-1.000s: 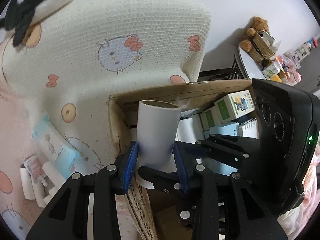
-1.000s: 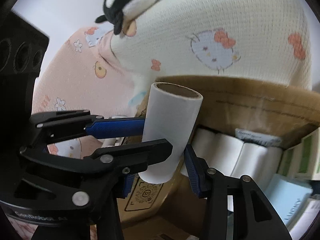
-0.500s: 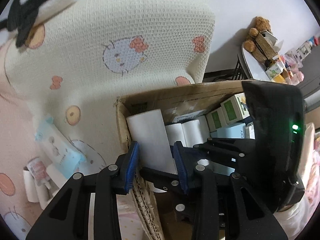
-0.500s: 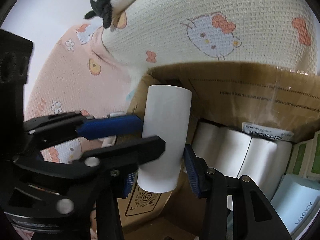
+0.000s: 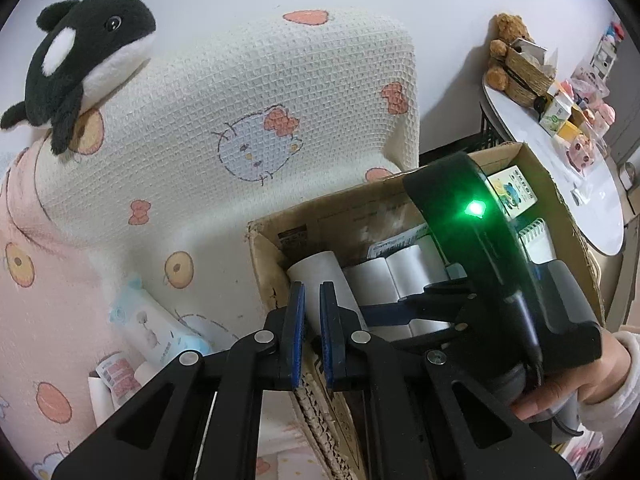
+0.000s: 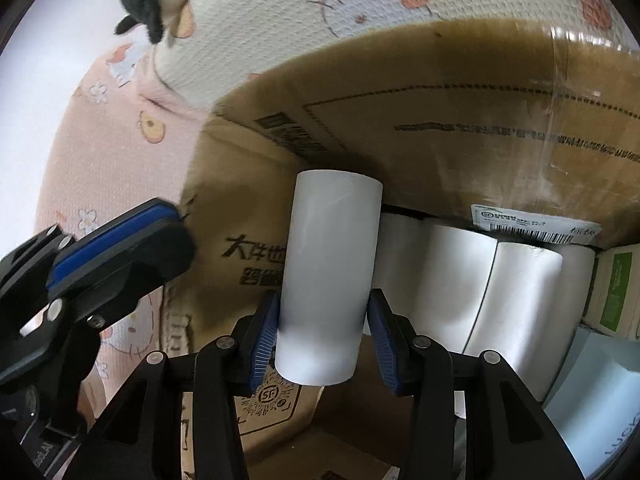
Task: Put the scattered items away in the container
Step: 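Open the left gripper to release the tube in the box, then withdraw the left gripper from the box toward the tubes on the blanket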
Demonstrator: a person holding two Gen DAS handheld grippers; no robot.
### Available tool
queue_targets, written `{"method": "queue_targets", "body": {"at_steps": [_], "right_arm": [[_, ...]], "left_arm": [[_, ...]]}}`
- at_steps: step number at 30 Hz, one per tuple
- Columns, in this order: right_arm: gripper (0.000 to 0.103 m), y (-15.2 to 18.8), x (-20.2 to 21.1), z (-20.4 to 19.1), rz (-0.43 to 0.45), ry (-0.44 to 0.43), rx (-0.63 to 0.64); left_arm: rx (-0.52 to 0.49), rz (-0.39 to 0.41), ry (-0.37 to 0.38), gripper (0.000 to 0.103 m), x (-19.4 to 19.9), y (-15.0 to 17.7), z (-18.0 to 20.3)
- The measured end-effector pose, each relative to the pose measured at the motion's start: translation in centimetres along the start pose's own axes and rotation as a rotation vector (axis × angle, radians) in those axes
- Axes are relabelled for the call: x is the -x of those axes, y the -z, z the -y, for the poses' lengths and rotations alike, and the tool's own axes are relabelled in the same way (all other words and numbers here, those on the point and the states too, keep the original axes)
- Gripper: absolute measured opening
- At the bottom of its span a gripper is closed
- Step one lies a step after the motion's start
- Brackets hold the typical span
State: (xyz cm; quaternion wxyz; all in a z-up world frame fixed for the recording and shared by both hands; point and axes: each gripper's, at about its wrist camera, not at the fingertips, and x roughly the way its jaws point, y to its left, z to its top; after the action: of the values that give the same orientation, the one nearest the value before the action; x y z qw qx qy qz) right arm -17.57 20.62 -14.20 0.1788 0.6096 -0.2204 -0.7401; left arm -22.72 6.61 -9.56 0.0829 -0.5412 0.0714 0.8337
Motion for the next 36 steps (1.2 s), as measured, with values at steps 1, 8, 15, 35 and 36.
{"method": "queue_targets", "body": {"at_steps": [1, 8, 15, 35, 36], "right_arm": [[0.042, -0.1, -0.3, 0.3, -0.013, 0.01, -0.026], [0.042, -0.3, -1.8, 0.1, -0.07, 0.162, -0.012], [0.042, 0.1, 0.9, -0.6, -0.018, 0.272, 0.049], [0.05, 5.1, 6.3, -3.9, 0.24, 0.474, 0.16], [0.051, 5.3, 6.3, -4.4, 0.252, 0.471, 0.161]], "left_arm": [[0.004, -0.005, 0.005, 0.009, -0.1, 0.1, 0.0], [0.002, 0.047, 0.039, 0.008, 0.3, 0.6, 0.4], [-0.042, 0.137, 0.033, 0.03, 1.8, 0.8, 0.5], [-0.006, 0.472, 0.213, 0.052, 5.4, 6.1, 0.2], [-0.032, 0.48, 0.173, 0.052, 5.8, 6.5, 0.3]]}}
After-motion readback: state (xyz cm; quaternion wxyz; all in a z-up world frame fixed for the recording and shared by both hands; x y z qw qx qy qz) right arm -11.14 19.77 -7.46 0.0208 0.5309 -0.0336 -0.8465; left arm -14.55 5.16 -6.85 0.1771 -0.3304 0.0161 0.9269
